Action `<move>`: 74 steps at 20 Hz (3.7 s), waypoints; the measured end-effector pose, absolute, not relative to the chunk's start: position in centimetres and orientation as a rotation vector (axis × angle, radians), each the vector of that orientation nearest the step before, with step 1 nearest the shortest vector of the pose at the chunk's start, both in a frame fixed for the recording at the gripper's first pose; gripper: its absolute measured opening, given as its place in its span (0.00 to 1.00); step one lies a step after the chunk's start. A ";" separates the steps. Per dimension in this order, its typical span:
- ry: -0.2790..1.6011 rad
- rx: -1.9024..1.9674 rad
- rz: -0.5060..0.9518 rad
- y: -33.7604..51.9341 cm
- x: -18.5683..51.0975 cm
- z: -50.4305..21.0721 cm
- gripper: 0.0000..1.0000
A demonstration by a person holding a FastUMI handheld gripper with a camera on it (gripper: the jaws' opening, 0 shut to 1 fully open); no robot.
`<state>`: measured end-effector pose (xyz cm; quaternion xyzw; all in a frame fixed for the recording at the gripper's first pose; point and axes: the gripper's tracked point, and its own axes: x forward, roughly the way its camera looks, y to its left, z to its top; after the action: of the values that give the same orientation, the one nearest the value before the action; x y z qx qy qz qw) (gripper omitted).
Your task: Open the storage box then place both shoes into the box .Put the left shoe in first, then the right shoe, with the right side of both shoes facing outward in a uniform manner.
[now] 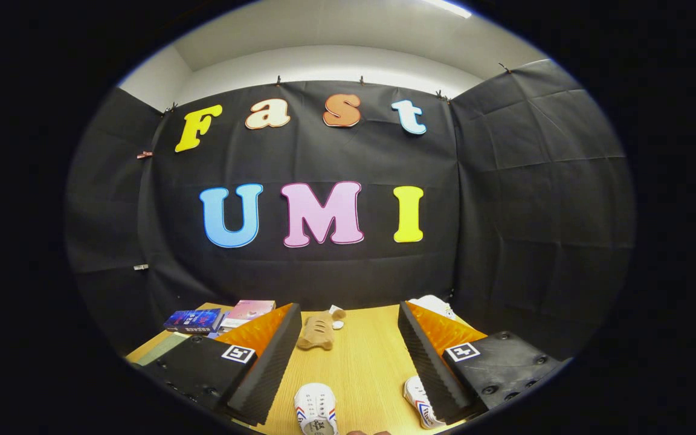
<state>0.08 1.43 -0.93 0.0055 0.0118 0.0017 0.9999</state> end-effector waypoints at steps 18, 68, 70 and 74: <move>0.266 0.061 0.099 6.2 0.8 -7.9 0.98; 1.293 0.972 1.012 23.9 -7.6 -19.3 0.38; 1.301 0.890 0.908 24.2 -6.3 -21.6 0.11; 1.378 0.899 0.882 24.9 -7.7 -21.0 0.11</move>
<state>-7.74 24.88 -20.97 0.3869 0.5932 0.3796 0.5952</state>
